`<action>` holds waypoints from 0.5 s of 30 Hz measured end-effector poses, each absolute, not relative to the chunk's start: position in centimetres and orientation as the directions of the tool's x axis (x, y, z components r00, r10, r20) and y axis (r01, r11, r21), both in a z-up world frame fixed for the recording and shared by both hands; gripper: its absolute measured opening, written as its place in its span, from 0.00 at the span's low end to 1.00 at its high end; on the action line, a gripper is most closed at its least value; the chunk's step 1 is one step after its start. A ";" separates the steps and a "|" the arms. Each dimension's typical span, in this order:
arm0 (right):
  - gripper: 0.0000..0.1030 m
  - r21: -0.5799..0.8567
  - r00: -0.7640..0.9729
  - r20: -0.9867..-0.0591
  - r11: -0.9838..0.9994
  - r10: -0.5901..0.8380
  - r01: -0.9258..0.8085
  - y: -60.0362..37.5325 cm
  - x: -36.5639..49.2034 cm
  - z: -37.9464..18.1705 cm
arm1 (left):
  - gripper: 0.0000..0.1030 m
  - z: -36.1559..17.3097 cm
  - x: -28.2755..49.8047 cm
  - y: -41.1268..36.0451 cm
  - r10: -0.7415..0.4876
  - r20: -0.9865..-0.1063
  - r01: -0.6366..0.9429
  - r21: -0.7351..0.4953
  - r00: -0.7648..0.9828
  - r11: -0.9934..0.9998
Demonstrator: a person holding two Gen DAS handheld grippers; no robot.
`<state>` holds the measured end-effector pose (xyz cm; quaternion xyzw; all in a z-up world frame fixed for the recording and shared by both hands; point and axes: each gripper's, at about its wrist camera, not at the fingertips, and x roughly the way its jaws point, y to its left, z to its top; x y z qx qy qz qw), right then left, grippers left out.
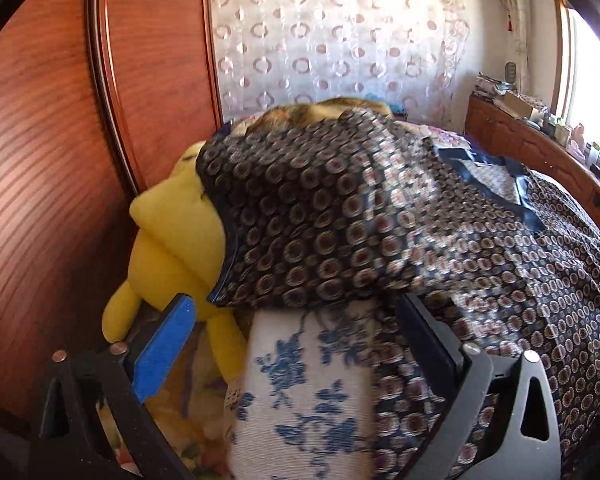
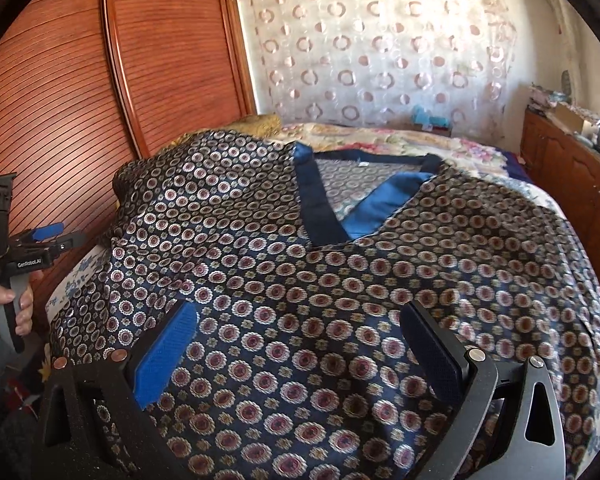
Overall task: Fold small clothes
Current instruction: 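Grasp the shirt's side edge with the left gripper and lift it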
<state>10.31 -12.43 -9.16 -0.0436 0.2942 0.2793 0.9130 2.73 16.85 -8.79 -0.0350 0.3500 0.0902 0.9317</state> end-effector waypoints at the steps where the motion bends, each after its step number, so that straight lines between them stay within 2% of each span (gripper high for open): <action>1: 0.98 0.084 0.667 -0.564 0.838 0.486 -0.539 -12.2 10.4 -9.1 | 0.95 -9.0 2.9 17.5 0.135 -0.668 -0.197 -0.018 0.732 0.980; 6: 0.98 0.078 0.660 -0.567 0.830 0.493 -0.553 -11.3 11.0 -9.2 | 0.87 -9.9 3.9 20.4 0.104 -0.708 -0.225 -0.079 0.698 0.971; 11: 0.98 0.085 0.651 -0.578 0.830 0.492 -0.551 -10.9 11.5 -9.9 | 0.87 -10.7 5.6 22.2 0.059 -0.726 -0.269 -0.177 0.685 0.947; 15: 0.98 0.086 0.652 -0.580 0.833 0.488 -0.547 -11.0 11.4 -10.1 | 0.81 -12.9 7.1 23.2 -0.032 -0.778 -0.285 -0.268 0.627 0.920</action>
